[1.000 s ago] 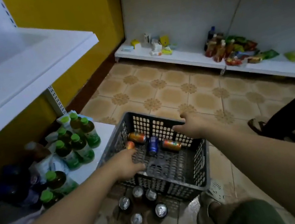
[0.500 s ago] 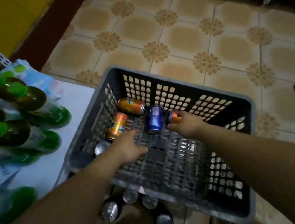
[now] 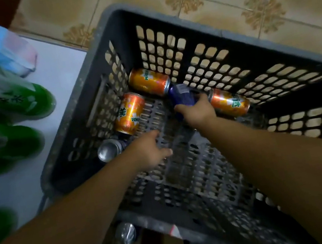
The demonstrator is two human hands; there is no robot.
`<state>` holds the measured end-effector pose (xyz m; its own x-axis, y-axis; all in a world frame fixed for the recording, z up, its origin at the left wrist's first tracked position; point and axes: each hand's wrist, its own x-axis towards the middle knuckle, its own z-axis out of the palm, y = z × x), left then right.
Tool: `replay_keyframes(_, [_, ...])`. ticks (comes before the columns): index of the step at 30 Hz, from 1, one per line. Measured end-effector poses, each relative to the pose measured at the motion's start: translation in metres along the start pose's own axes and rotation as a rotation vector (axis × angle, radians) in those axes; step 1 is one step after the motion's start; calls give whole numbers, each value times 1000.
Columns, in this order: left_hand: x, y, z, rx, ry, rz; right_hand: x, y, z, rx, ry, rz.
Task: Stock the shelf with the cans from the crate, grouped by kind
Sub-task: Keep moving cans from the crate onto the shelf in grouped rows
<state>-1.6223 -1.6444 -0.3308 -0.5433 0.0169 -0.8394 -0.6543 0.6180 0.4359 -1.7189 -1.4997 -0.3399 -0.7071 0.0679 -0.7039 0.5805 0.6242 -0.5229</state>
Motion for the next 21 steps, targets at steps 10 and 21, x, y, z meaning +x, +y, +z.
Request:
replay_keyframes(10, [-153, 54, -21, -133, 344, 326, -183, -36, -83, 181, -19, -332])
replay_keyframes(21, [-428, 80, -58, -642, 493, 541, -429, -145, -149, 420, -349, -755])
